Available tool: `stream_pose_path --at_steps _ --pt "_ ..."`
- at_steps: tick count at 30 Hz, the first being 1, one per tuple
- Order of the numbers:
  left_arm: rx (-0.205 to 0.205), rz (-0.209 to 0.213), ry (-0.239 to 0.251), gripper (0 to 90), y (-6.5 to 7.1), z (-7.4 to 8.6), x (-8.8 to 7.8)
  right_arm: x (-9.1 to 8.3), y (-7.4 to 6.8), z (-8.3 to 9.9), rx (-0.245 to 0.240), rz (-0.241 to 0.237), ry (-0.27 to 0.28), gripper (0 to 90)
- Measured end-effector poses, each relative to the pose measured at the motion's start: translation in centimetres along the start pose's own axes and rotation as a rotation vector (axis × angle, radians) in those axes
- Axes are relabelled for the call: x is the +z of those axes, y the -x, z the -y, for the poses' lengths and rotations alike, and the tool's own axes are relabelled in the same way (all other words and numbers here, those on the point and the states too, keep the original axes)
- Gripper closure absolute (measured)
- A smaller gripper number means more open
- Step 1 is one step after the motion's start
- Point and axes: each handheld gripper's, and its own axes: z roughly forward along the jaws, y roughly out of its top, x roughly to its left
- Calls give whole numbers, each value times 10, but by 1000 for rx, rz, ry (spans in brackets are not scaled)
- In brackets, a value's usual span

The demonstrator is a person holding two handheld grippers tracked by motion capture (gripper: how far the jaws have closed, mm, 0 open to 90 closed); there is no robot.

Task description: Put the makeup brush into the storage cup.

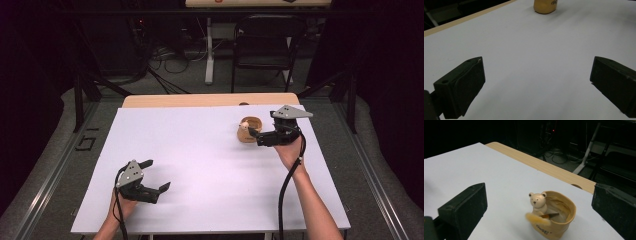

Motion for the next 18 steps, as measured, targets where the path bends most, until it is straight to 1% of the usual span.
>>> stream_pose_path --at_steps 1,2,4,6,7,8,10,11,15,16,18 --pt "6 -3 -6 0 0 -1 -1 -3 -2 2 -3 -5 2 0" --pt "5 -1 1 0 0 0 0 -5 -3 3 -1 -7 6 0" --pt "9 -1 1 0 0 0 -1 -10 -6 7 1 -15 15 0" --pt "8 -3 1 0 0 0 -1 -15 -7 10 8 -22 33 0" --pt "1 -7 1 0 1 -1 -2 -17 -9 12 7 -21 39 0" --pt "1 -7 1 0 1 -1 -2 -17 -9 12 7 -21 39 0" --pt "-1 -4 7 0 1 0 -1 -25 -13 16 -7 -25 43 0" --pt "2 -1 5 0 1 0 -1 -27 -14 17 -6 -26 55 0" --pt "7 1 -6 0 2 -1 0 -33 -19 23 -11 -32 64 0" --pt "4 2 3 0 2 -1 0 -36 -23 28 -17 -33 69 0" --pt "4 -1 3 0 2 -1 0 -39 -27 33 -29 -32 70 0"
